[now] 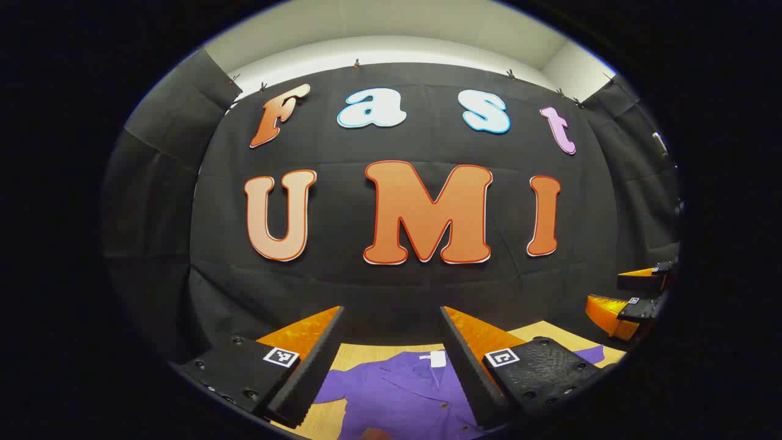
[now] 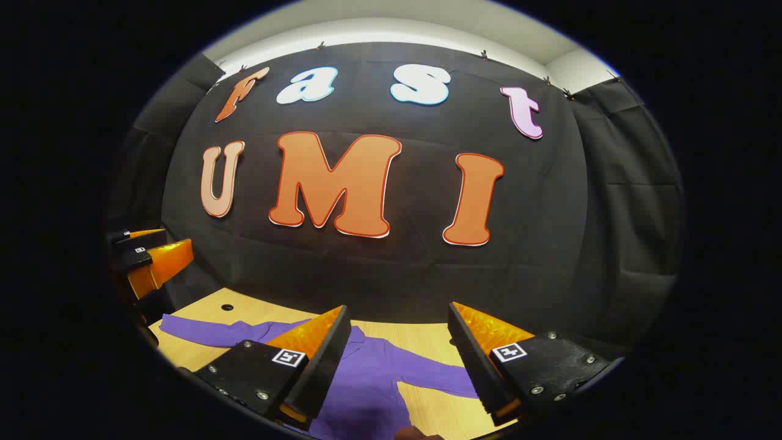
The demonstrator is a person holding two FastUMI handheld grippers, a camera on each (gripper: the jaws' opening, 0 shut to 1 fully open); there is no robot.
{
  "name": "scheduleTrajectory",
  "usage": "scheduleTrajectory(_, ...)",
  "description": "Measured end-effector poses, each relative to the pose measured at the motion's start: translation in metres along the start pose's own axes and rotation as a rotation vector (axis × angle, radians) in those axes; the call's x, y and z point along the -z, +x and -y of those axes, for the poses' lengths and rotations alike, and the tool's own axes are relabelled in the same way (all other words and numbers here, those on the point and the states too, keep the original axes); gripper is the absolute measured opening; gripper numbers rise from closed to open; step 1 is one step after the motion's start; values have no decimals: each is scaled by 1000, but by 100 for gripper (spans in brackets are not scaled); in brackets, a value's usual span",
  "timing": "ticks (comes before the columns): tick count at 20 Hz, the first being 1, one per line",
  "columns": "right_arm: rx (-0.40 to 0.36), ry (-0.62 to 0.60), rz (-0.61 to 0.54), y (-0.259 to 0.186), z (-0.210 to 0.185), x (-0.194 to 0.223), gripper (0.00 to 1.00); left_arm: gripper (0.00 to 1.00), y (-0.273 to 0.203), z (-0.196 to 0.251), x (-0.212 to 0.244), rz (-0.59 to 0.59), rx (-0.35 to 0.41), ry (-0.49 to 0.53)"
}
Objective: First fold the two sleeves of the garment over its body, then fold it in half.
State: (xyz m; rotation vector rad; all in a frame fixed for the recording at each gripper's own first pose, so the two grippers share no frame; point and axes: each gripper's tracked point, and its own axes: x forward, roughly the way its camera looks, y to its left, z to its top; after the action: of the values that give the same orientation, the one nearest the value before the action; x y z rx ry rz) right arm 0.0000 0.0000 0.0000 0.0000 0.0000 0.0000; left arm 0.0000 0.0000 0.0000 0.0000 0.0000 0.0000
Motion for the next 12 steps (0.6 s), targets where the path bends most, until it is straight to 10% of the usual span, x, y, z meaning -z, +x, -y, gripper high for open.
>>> scheduleTrajectory(12,-9,-8,-1,1,-8,-1,95,95,-6,-9,0,6,-6,-2)
